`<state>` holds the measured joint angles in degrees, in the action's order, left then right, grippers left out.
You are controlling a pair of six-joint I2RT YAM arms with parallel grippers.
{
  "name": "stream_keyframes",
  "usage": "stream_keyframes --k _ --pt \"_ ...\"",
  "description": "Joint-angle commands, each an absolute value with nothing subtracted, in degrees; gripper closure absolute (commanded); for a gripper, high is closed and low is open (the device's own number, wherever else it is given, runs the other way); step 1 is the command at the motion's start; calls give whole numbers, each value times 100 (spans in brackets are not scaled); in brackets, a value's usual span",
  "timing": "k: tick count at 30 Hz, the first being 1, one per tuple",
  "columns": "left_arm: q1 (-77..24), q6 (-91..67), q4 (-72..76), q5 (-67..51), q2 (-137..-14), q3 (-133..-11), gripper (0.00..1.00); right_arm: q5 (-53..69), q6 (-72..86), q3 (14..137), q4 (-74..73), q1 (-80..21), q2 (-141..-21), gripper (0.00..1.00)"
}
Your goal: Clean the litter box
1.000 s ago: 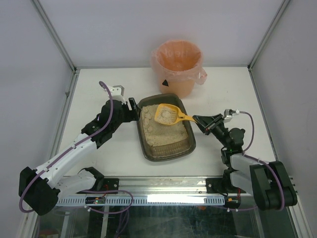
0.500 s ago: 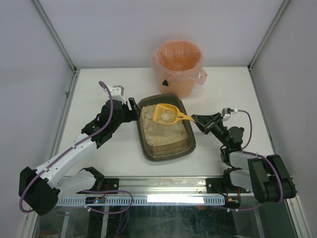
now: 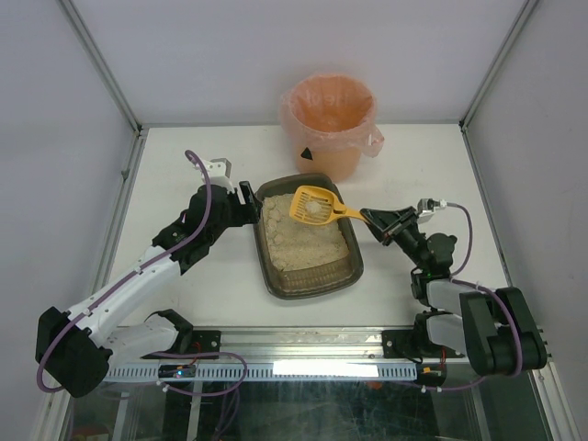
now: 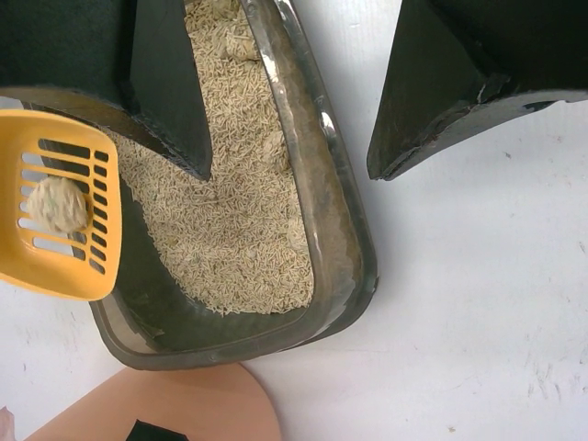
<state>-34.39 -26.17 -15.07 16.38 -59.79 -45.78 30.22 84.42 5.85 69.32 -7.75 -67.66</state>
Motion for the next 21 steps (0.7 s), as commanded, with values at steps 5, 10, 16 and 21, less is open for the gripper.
stream_keyframes --k 5,10,16,21 --pt "-3384 -2622 -1286 1609 -5922 -4713 29 2990 8529 661 7320 -666 -6817 100" --pt "-3378 -2620 -1283 1675 -5888 -4675 29 3022 8516 630 7117 -608 -6693 100" --pt "-3379 -2611 -1283 1712 -5853 -4671 29 3144 8172 909 6448 -688 -6299 100" --pt "-3380 -2586 -1288 1753 -5813 -4660 28 3232 7853 1217 5281 -642 -5614 100"
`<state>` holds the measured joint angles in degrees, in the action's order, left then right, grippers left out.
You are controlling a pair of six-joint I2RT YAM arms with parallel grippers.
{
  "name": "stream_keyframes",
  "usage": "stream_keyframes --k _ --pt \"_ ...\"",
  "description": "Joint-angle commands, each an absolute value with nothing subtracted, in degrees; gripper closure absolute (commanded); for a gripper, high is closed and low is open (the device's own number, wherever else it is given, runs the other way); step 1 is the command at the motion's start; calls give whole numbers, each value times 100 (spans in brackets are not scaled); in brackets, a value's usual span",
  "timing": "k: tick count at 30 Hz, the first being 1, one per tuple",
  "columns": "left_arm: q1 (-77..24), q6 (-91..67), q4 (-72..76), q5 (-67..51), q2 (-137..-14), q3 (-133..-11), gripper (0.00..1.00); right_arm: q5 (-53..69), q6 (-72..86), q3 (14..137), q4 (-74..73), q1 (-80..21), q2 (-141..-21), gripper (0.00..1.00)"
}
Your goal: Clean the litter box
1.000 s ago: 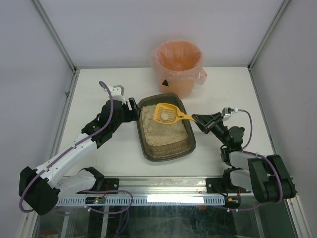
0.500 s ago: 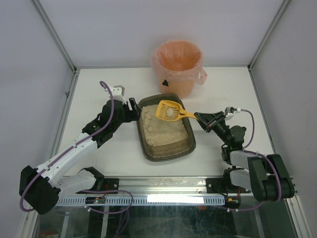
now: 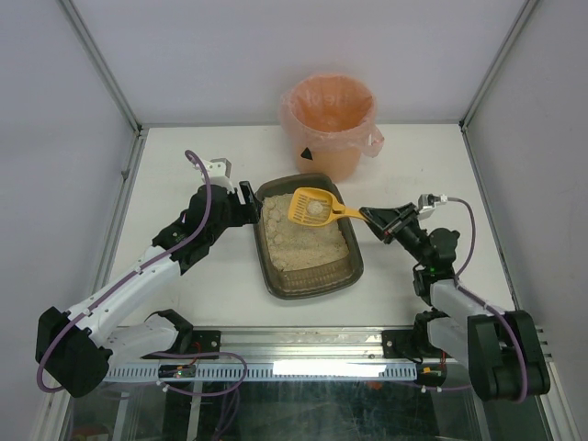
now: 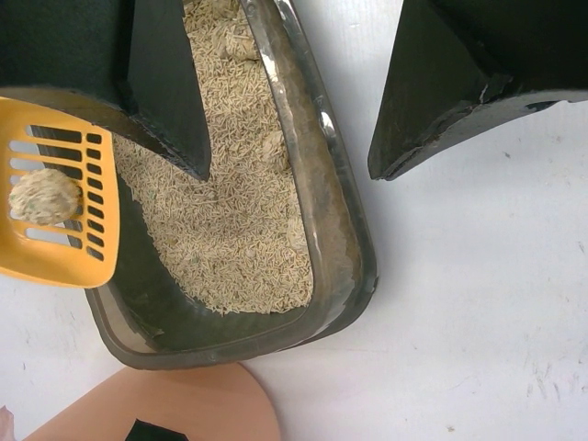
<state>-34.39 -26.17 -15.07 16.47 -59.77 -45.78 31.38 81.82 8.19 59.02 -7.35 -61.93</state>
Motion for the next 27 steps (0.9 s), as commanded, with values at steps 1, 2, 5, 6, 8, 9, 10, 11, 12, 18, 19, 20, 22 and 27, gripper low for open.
stream_keyframes --k 1,2,5,6,8,9,10,11,12,18,19,20,22,27 --pt "-3382 -2578 -1286 1776 -5791 -4651 28 3229 7816 1366 4919 -612 -5405 100" --pt "-3379 -2563 -1286 1805 -5773 -4632 28 3229 7816 1525 4522 -601 -5206 100" --pt "-3384 -2534 -1306 1840 -5695 -4605 28 3047 7356 2101 3436 -587 -4814 100" --pt "-3383 -2525 -1326 1856 -5677 -4611 28 3015 7324 2307 3146 -567 -4777 100" --pt "-3375 -2514 -1357 1894 -5648 -4615 27 2920 7315 2721 2553 -517 -4817 100" --pt "-3381 -2507 -1369 1898 -5639 -4628 27 2893 7344 2916 2432 -507 -4887 100" --pt "-3376 -2503 -1377 1905 -5622 -4635 27 2873 7404 3101 2387 -502 -4989 100" --pt "-3372 -2494 -1387 1918 -5605 -4637 27 2888 7435 3360 2400 -476 -5108 100" --pt "-3382 -2502 -1401 1931 -5588 -4639 27 2921 7438 3592 2403 -449 -5264 100" --pt "-3377 -2505 -1440 1975 -5508 -4625 26 3077 7273 5085 2318 -337 -6282 100" --pt "-3369 -2505 -1439 1984 -5496 -4621 26 3042 7221 5323 2275 -312 -6465 100" --pt "-3374 -2511 -1435 1984 -5494 -4623 26 2984 7190 5546 2212 -285 -6689 100" --pt "-3375 -2520 -1435 1974 -5512 -4615 26 2910 7184 5919 2227 -196 -7065 100" --pt "-3375 -2514 -1433 1854 -5603 -4633 25 2879 6509 6959 2306 5 -8004 100"
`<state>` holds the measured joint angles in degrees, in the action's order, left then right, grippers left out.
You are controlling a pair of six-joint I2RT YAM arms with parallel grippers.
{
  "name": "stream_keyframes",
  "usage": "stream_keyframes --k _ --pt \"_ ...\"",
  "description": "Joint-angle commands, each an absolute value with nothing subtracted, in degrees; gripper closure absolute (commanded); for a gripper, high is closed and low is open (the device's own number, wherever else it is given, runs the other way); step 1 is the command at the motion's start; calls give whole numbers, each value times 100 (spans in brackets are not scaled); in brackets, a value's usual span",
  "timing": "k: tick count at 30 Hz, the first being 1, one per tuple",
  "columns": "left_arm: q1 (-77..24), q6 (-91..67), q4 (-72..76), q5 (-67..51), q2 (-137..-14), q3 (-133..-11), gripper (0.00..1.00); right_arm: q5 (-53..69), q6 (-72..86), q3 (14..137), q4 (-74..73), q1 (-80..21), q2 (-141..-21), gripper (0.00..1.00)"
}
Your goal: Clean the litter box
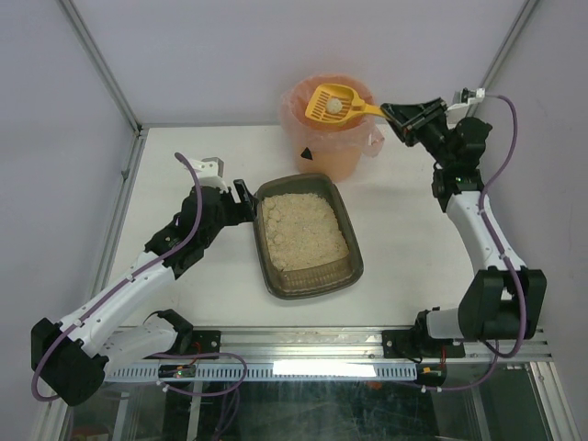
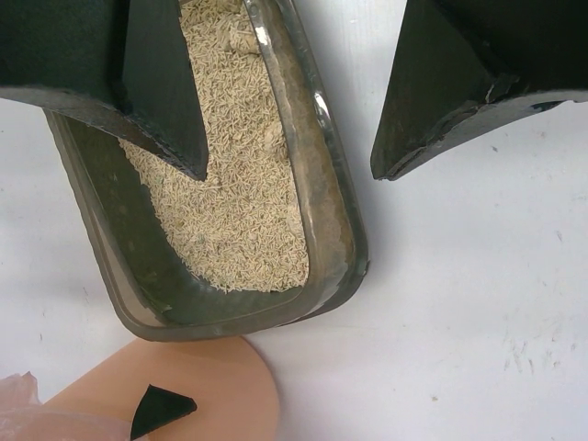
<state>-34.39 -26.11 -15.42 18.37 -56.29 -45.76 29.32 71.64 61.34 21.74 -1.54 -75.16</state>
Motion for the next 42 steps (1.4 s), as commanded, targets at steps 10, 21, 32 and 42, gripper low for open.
stream_keyframes --k 10,21,32,42 --pt "-3378 -2518 -1437 1623 -5856 -4708 25 3152 3379 8469 2287 47 -9233 100" --pt "-3375 -2487 -1435 1583 -5888 -4729 25 3392 1313 9352 1303 26 -9561 100" --pt "-3371 -2535 -1434 1485 -6007 -4712 25 2543 1875 9417 1063 1 -9152 100" --pt "-3375 -2658 -1426 1385 -6344 -4800 30 1934 2553 8373 562 -528 -7520 100"
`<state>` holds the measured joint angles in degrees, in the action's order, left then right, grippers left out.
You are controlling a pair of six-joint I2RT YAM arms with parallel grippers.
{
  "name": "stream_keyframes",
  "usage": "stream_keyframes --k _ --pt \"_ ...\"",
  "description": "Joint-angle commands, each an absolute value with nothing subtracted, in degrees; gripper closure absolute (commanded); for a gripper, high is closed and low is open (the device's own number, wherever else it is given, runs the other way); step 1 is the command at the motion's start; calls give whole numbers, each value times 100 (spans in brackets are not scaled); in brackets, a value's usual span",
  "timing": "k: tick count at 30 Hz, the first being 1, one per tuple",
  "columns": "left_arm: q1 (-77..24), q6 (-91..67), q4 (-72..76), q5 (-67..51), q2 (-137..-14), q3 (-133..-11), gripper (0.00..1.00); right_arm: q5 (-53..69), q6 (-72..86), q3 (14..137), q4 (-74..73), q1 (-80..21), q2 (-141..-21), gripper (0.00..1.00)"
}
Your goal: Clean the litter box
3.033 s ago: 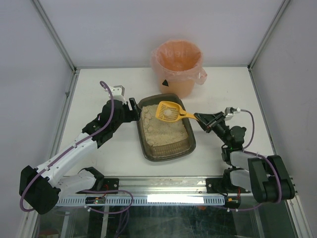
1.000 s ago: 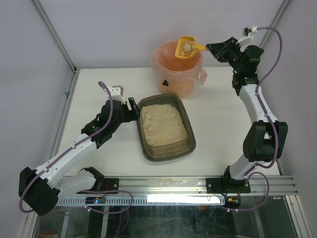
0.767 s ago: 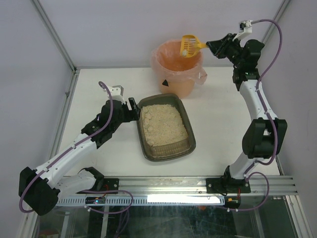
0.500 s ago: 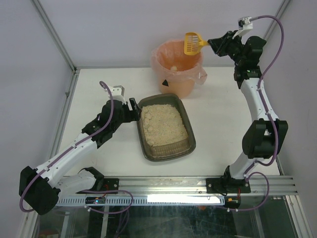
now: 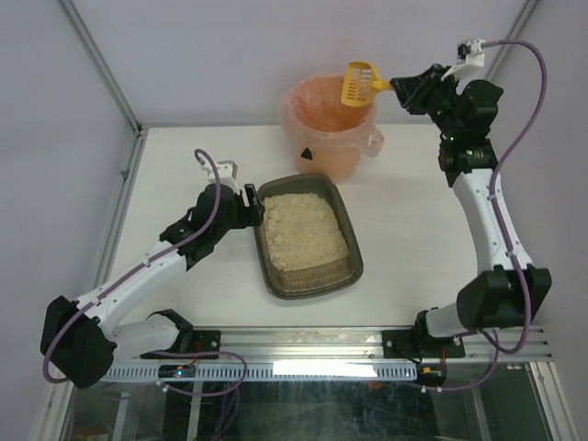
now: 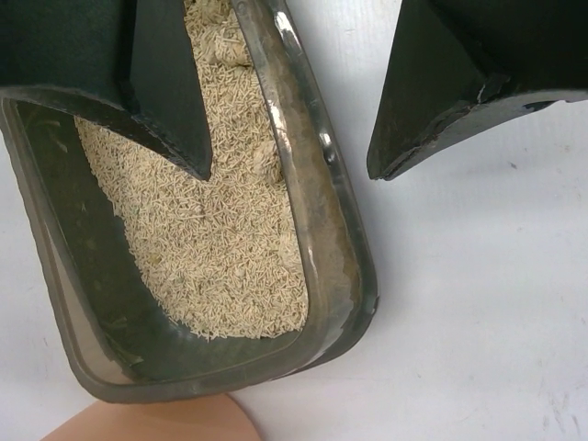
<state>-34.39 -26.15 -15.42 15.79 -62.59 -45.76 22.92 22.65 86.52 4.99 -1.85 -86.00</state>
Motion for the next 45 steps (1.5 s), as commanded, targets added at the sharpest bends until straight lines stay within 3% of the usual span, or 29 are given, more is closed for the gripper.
stream_keyframes --k 1,8,15,29,39,45 --pt "-3375 -2660 -1419 1352 -6393 -4813 30 1872 2538 8155 494 -667 -7318 100" --pt "-3371 -2684 -1271 1248 -6728 -4875 35 1272 2342 7210 -671 -1759 -6164 100" --pt "-3382 -2681 -1213 1064 -7070 -4955 41 823 2308 6744 -2013 -2537 -5961 100" --pt "-3399 -2834 -1213 746 -7020 -4556 49 -985 2187 7009 -3171 -3884 -7122 100" --pt "-3474 -2892 -1266 685 -6788 -4344 50 -1618 2414 7634 -4231 -4547 -7812 100" --pt "-3622 -2865 -1274 652 -6915 -4309 51 -1316 2516 7803 -4566 -4686 -8275 100"
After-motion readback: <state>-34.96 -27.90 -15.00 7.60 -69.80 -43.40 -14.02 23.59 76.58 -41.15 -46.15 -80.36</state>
